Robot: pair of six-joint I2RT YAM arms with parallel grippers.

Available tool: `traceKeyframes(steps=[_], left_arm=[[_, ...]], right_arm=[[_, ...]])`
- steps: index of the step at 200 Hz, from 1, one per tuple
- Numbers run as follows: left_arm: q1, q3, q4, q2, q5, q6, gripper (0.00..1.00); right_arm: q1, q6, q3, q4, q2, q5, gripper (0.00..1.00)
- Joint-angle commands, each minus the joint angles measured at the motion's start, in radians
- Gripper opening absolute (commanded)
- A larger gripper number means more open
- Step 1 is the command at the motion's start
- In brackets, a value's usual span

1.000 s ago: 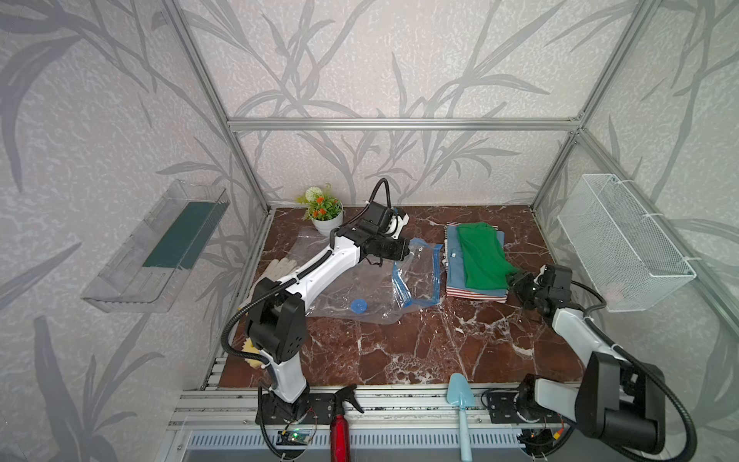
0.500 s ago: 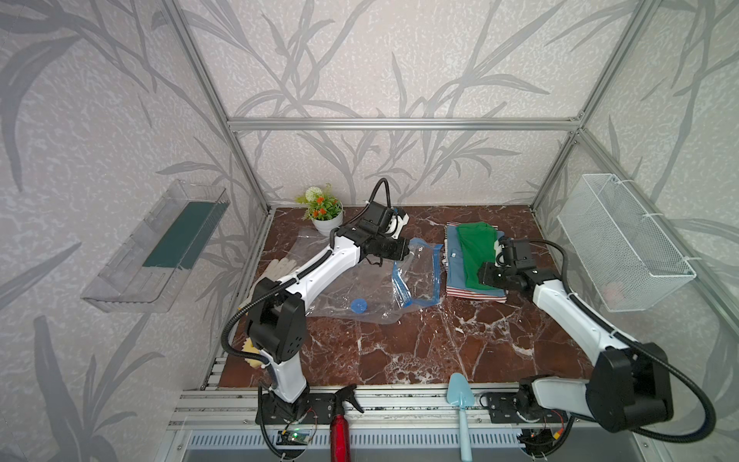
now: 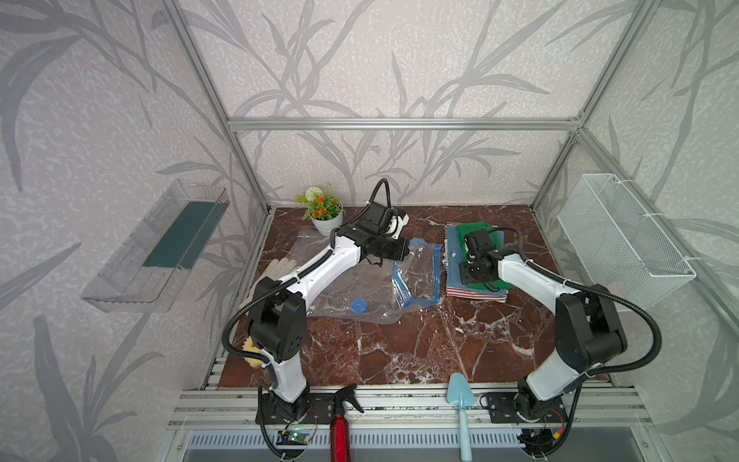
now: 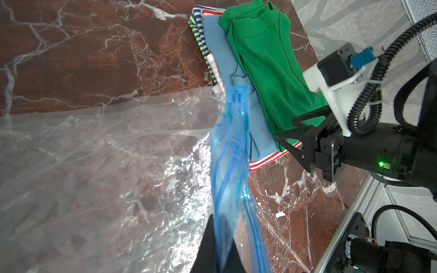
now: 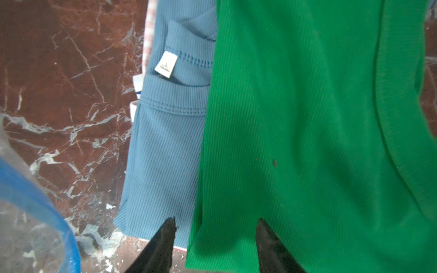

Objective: Take the tank top out of the vacuum bag
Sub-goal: Adjust the tank top.

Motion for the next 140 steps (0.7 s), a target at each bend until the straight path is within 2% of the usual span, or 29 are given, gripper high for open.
traceKeyframes(steps=[1, 33, 57, 99, 123, 140], left_arm=[[-0.004, 0.027, -0.012, 0.014, 0.004, 0.008, 0.0], [-0.004, 0.027, -0.011, 0.015, 0.007, 0.006, 0.0], [-0.004, 0.027, -0.011, 0.015, 0.007, 0.007, 0.0], [-0.004, 0.027, -0.011, 0.012, 0.009, 0.006, 0.0], [-0.003, 0.026, -0.011, 0.01, 0.009, 0.007, 0.0], [-0.004, 0.026, -0.012, 0.01, 0.008, 0.006, 0.0]], right_arm=[[0.012, -0.017, 0.047, -0.064, 0.053, 0.07, 0.55], [0.013, -0.012, 0.061, -0.062, 0.088, 0.077, 0.54], [0.013, -0.009, 0.071, -0.067, 0.107, 0.076, 0.49], [0.012, 0.0, 0.129, -0.134, 0.149, 0.089, 0.25], [0.012, 0.009, 0.129, -0.134, 0.135, 0.086, 0.03], [0.002, 0.016, 0.126, -0.127, 0.11, 0.066, 0.0]])
